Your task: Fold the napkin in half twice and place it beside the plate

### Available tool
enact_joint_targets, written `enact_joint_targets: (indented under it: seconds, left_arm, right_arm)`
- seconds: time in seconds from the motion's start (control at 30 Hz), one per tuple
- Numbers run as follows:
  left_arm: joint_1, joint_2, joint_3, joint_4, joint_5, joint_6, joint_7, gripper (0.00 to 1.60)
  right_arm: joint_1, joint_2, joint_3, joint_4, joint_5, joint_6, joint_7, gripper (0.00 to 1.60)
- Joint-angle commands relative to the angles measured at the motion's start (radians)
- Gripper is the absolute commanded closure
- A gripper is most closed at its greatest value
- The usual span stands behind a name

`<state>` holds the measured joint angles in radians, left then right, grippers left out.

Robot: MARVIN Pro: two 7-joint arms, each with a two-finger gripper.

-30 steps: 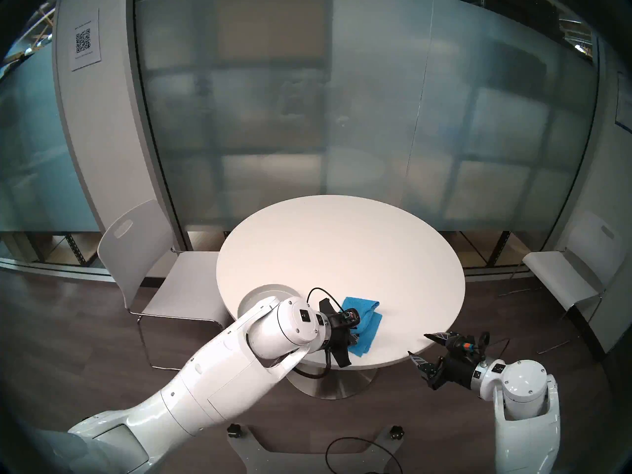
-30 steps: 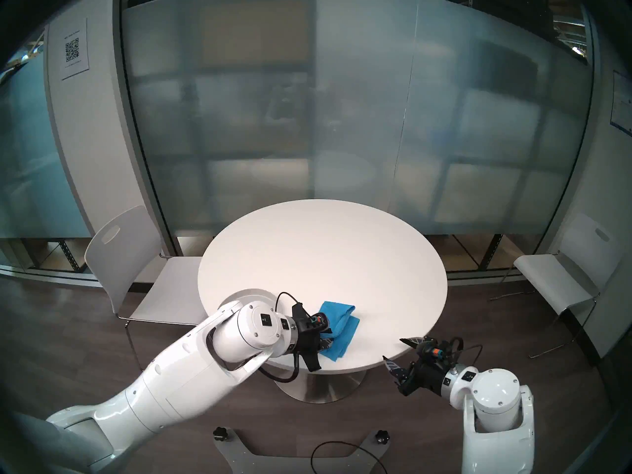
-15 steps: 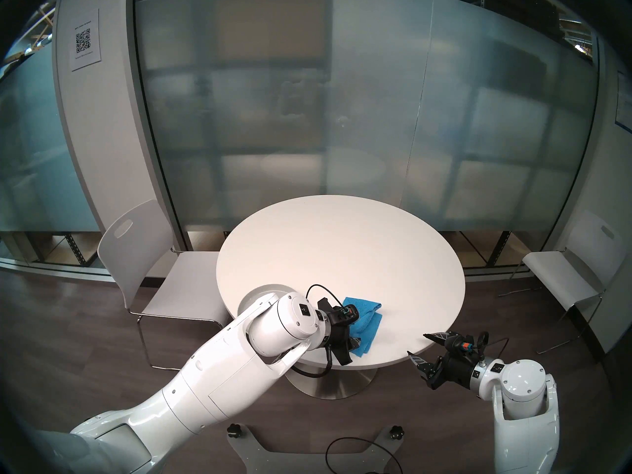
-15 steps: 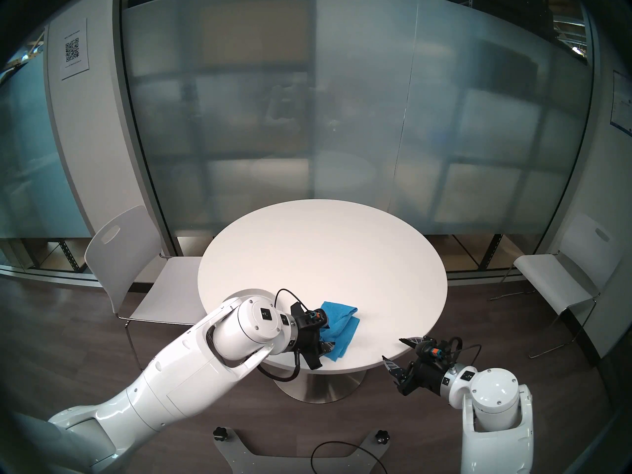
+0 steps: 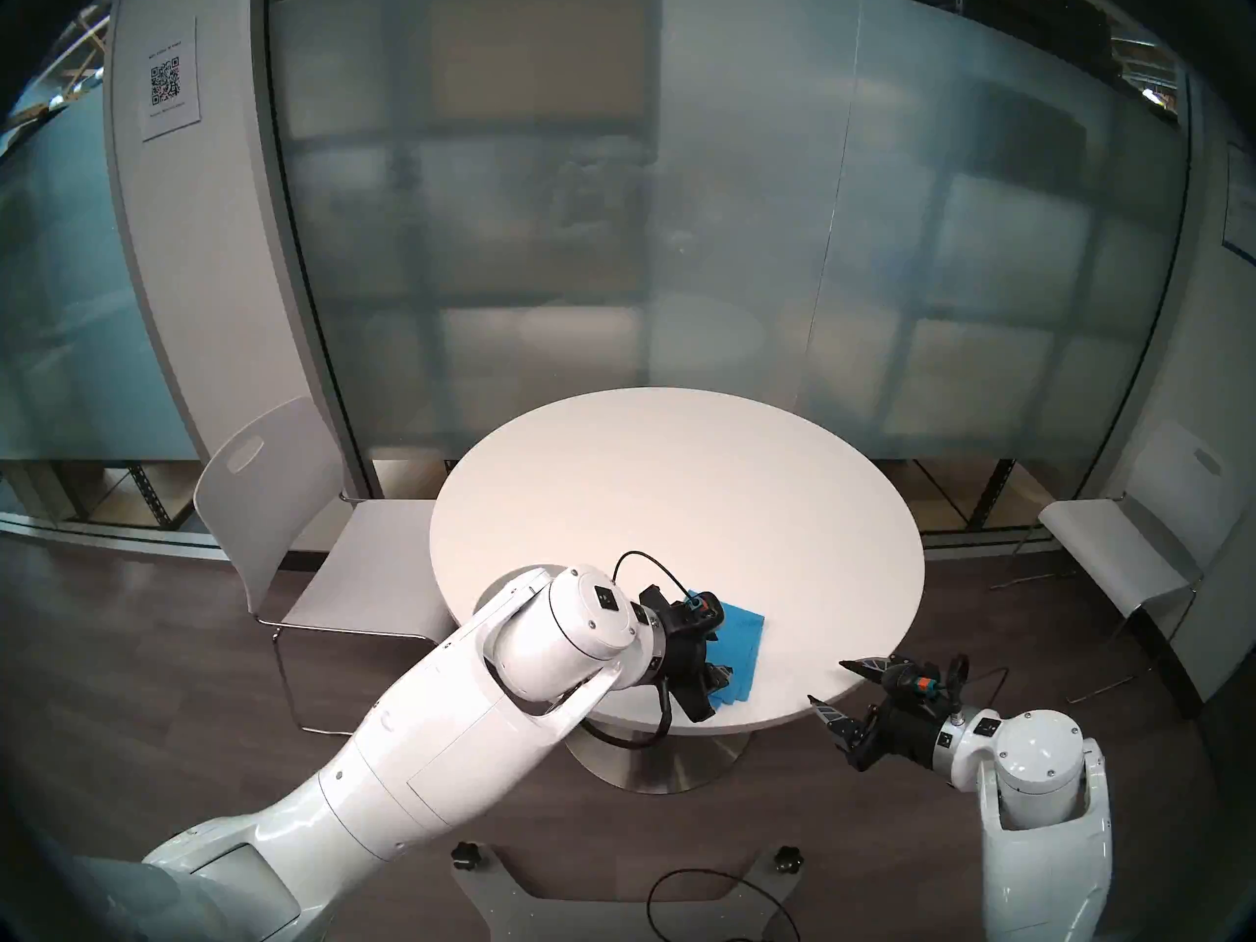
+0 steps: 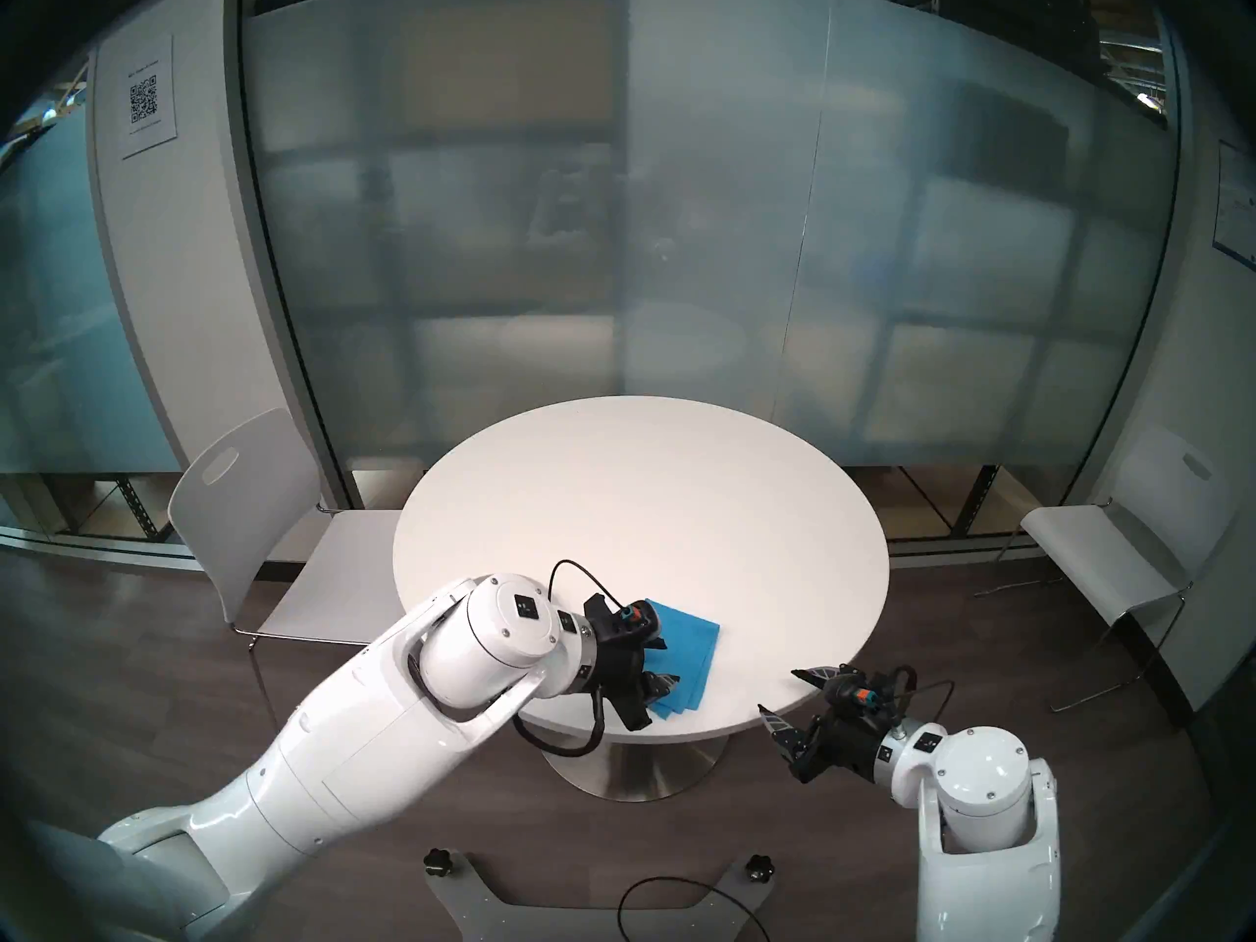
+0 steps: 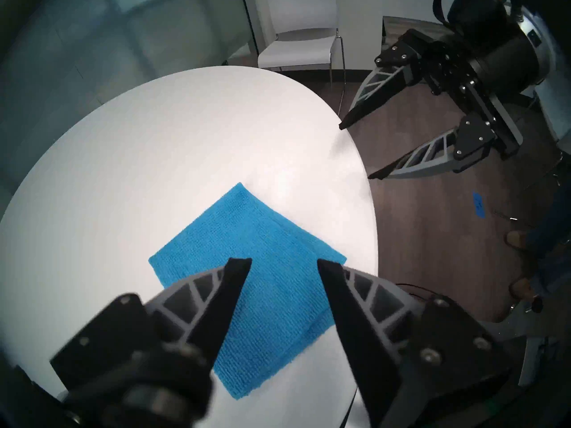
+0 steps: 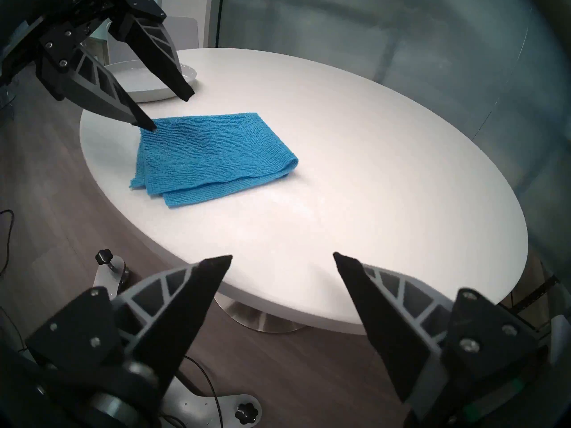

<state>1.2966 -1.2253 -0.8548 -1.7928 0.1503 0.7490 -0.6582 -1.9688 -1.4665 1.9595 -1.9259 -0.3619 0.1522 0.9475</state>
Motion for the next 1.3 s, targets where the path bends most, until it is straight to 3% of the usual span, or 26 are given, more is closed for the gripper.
enact_joint_targets:
  seconds: [0.0,0.4,0.47,0.5,0.53,0.57,0.6,0.93,1.13,1.27]
  left_arm:
    - [-0.002,-0.015,-0.004,-0.031,-0.003,0.002,0.007,0.53]
    - [0.01,-0.015,-0.067,-0.066,-0.029,-0.001,0.045,0.47]
    - [0.021,-0.016,-0.087,-0.076,-0.037,-0.003,0.06,0.38]
    - [0.025,-0.016,-0.096,-0.078,-0.042,-0.002,0.063,0.17]
    - [0.034,-0.018,-0.109,-0.084,-0.044,-0.006,0.078,0.18]
    - [0.042,-0.019,-0.12,-0.089,-0.047,-0.009,0.088,0.5]
    - [0.052,-0.024,-0.135,-0.095,-0.05,-0.007,0.103,0.6]
    - [0.107,-0.062,-0.246,-0.151,-0.093,-0.019,0.192,0.53]
    - [0.147,-0.092,-0.297,-0.188,-0.114,-0.021,0.248,0.52]
    - [0.179,-0.066,-0.308,-0.2,-0.112,-0.041,0.264,0.55]
  right_arm:
    - [0.012,-0.002,0.001,-0.013,0.004,0.002,-0.003,0.18]
    - [0.019,-0.001,-0.001,-0.011,0.008,0.0,-0.004,0.19]
    - [0.021,-0.004,0.0,-0.013,0.01,-0.005,-0.01,0.19]
    - [0.023,-0.004,0.0,-0.016,0.011,-0.003,-0.009,0.17]
    - [0.022,-0.007,0.001,-0.019,0.011,-0.011,-0.016,0.16]
    - [0.022,-0.01,0.002,-0.022,0.014,-0.012,-0.019,0.14]
    - [0.023,-0.009,0.003,-0.024,0.015,-0.011,-0.018,0.14]
    - [0.026,-0.032,0.019,-0.062,0.037,-0.031,-0.04,0.0]
    - [0.023,-0.047,0.023,-0.076,0.052,-0.049,-0.048,0.0]
    - [0.019,-0.061,0.026,-0.074,0.066,-0.071,-0.056,0.0]
